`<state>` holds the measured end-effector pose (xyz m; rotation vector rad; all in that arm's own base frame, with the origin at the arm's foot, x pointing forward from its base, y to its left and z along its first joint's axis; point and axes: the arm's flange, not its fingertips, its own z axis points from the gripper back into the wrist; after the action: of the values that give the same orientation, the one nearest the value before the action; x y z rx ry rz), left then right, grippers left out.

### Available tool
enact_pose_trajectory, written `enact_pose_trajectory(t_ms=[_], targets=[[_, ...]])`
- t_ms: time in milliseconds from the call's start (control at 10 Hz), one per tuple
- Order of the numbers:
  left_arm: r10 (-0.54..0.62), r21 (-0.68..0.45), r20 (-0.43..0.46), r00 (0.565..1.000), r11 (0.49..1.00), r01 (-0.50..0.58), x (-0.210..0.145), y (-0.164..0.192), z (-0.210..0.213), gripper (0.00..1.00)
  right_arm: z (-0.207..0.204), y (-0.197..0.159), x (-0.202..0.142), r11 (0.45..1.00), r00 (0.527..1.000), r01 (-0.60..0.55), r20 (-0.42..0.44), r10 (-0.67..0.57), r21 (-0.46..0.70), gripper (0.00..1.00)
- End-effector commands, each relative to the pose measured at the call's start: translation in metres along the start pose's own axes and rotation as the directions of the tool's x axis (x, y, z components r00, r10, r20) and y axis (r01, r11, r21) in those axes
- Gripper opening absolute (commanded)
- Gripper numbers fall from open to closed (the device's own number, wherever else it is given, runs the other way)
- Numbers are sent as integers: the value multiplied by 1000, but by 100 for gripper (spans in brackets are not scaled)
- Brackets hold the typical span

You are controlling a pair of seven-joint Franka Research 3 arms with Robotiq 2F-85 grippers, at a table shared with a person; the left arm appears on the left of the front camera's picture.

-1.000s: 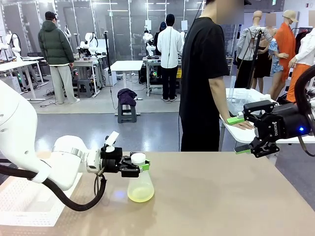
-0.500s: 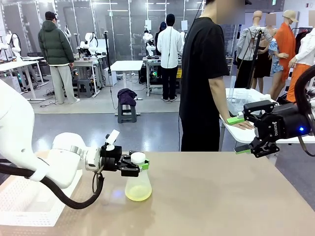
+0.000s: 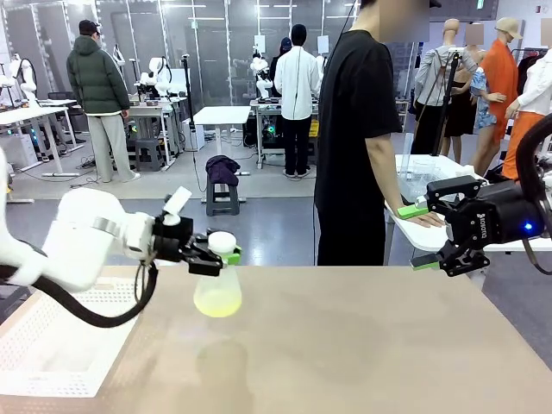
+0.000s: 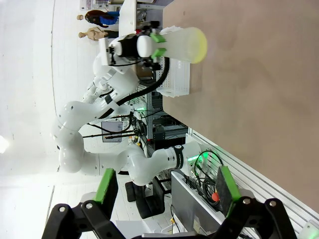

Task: Prepare the solutions needed for the experiment.
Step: When the human places the Big flask in the center of the table, pick up the Big flask and place it in the left Organizing basket.

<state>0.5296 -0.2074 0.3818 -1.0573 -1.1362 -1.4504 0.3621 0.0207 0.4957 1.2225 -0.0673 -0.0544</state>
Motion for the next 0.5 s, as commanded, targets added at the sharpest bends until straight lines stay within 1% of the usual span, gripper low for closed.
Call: enact_pose_trajectory(t_ms=[0,100,200,300,400], targets=[[4,28,-5,1000,1000,-3,19,-10,53,4,0,2,-1,1000,1000,-8,3,8,16,100],[19,49,0,1000,999,-19,24,-13,86,4,0,2,-1,1000,1000,-8,3,8,16,100],[-4,99,6,1000,995,3,30,-21,116,4,0,2,-1,1000,1000,-8,3,8,16,100],[16,146,-9,1000,989,-15,34,-27,147,4,0,2,-1,1000,1000,-8,3,8,16,100],[8,196,0,1000,981,-8,32,-37,185,4,0,2,-1,1000,1000,-8,3,8,16,100]])
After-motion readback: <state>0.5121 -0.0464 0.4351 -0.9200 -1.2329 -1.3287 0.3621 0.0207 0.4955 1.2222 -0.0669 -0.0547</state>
